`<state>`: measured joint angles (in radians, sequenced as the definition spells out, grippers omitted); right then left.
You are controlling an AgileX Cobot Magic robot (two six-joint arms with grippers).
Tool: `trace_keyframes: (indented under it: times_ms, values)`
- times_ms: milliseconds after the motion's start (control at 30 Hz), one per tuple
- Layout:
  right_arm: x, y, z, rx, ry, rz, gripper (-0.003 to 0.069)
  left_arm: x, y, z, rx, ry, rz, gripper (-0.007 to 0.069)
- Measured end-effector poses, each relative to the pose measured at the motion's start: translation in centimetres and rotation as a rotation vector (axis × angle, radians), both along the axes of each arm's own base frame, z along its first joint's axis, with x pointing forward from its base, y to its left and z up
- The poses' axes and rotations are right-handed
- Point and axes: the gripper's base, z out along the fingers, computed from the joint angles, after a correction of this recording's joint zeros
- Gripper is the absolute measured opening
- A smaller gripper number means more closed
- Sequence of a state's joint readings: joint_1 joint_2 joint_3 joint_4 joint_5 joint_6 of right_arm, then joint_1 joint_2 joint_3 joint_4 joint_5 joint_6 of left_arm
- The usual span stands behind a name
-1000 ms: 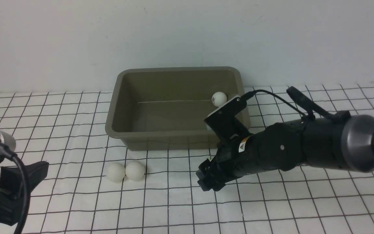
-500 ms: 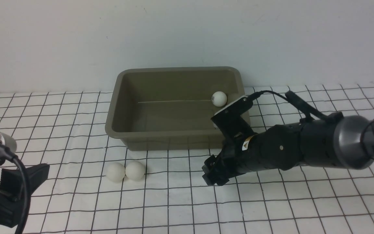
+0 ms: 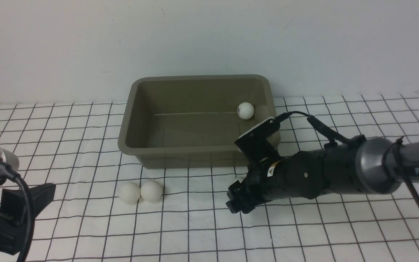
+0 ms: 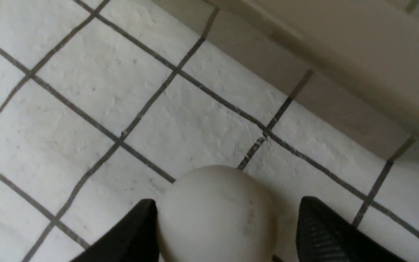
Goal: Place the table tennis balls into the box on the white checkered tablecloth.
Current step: 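Reach for and grasp a ping pong ball on the table, then release the ping pong ball into the bin and lift the gripper away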
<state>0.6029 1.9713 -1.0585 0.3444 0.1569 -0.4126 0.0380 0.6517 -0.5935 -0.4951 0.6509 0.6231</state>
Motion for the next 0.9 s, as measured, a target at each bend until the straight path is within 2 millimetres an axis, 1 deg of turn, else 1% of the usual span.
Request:
trace_keyframes:
  times_ms: [67,100,133,267,300,367,400,433,467,533,567,600,667,700,800,900]
  values:
    - [0.1,0.0,0.1,0.009,-0.008,-0.009,0.0432,0.0,0.0,0.0,0.0,0.0,0.0,0.0534]
    - [0.1,0.0,0.1,0.01,-0.006,-0.011,0.0372,0.0,0.0,0.0,0.0,0.0,0.0,0.0534]
    - [0.0,0.0,0.0,0.009,0.0,-0.01,0.0356,0.0,0.0,0.0,0.0,0.0,0.0,0.0534]
    - [-0.4,-0.1,0.4,-0.019,0.034,0.025,0.036,0.0,0.0,0.0,0.0,0.0,0.0,0.0534]
    - [-0.6,-0.2,0.7,-0.028,0.042,0.037,0.036,0.0,0.0,0.0,0.0,0.0,0.0,0.0534]
    - [-1.4,-0.5,2.1,-0.057,0.077,0.079,0.036,0.0,0.0,0.0,0.0,0.0,0.0,0.0534]
    - [-1.5,-0.5,2.0,-0.062,0.084,0.083,0.036,0.0,0.0,0.0,0.0,0.0,0.0,0.0534]
    - [-1.8,-0.7,2.8,-0.073,0.091,0.1,0.036,0.0,0.0,0.0,0.0,0.0,0.0,0.0534]
    - [-2.4,-1.0,4.3,-0.089,0.098,0.123,0.036,0.0,0.0,0.0,0.0,0.0,0.0,0.0534]
    - [-3.2,-1.6,6.5,-0.096,0.094,0.14,0.036,0.0,0.0,0.0,0.0,0.0,0.0,0.0534]
    - [-3.6,-1.8,7.1,-0.101,0.1,0.145,0.036,0.0,0.0,0.0,0.0,0.0,0.0,0.0534]
    - [-4.4,-2.3,9.1,-0.093,0.085,0.153,0.036,0.0,0.0,0.0,0.0,0.0,0.0,0.0534]
    - [-5.2,-2.8,11.4,-0.075,0.053,0.159,0.036,0.0,0.0,0.0,0.0,0.0,0.0,0.0534]
    - [-5.3,-2.9,11.5,-0.072,0.049,0.159,0.036,0.0,0.0,0.0,0.0,0.0,0.0,0.0534]
    - [-5.7,-3.2,13.6,-0.031,-0.026,0.153,0.036,0.0,0.0,0.0,0.0,0.001,-0.001,0.0534]
    - [-5.1,-3.0,14.5,0.023,-0.132,0.132,0.036,0.0,0.0,0.0,-0.003,0.001,-0.001,0.0534]
